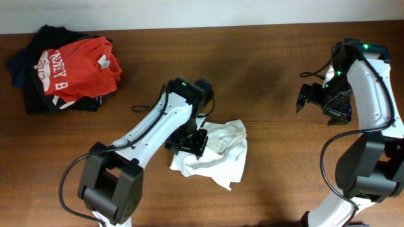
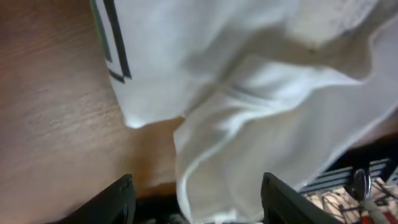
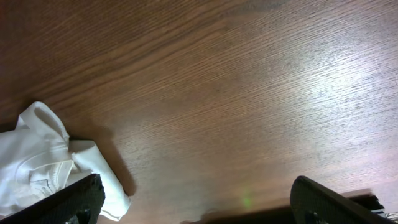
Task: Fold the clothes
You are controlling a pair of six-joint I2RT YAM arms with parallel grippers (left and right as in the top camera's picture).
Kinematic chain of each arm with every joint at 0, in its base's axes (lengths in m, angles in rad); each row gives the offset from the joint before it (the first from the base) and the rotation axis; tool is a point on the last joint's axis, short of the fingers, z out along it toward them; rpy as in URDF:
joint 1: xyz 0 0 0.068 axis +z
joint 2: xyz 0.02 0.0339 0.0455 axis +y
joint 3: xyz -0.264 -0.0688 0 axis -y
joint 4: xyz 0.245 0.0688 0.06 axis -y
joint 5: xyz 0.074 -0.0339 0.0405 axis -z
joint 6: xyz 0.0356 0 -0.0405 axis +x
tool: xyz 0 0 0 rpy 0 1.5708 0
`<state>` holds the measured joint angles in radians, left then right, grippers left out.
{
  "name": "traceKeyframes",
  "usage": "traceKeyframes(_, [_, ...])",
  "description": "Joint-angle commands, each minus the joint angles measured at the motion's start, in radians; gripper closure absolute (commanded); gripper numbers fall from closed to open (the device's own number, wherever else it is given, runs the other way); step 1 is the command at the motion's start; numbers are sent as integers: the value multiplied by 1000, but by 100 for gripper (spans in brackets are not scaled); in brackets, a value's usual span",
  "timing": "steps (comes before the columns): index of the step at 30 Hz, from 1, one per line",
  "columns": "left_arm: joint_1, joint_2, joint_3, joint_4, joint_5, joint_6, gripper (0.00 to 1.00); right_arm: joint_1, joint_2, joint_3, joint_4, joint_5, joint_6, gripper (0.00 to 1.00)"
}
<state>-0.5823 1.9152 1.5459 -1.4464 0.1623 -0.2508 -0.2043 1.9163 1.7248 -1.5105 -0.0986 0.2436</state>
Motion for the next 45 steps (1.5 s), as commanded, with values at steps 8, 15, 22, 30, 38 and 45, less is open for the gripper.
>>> traceKeyframes(8, [-49,-14,-103,96,183,36,60,1,-7,6,0,-5,8,1])
traceKeyframes(15, [-174,-14,-105,157,191,-53,100,1,-7,6,0,-5,8,1])
traceKeyframes(22, [-336,-14,-105,261,191,-172,99,1,-7,6,0,-5,8,1])
traceKeyframes(30, [-421,-14,-103,151,320,-121,92,1,-7,6,0,-5,8,1])
traceKeyframes(38, [-283,-14,13,80,0,-122,63,1,-7,6,0,-5,8,1])
traceKeyframes(45, [-267,8,-41,325,-28,-66,45,1,-7,6,0,-5,8,1])
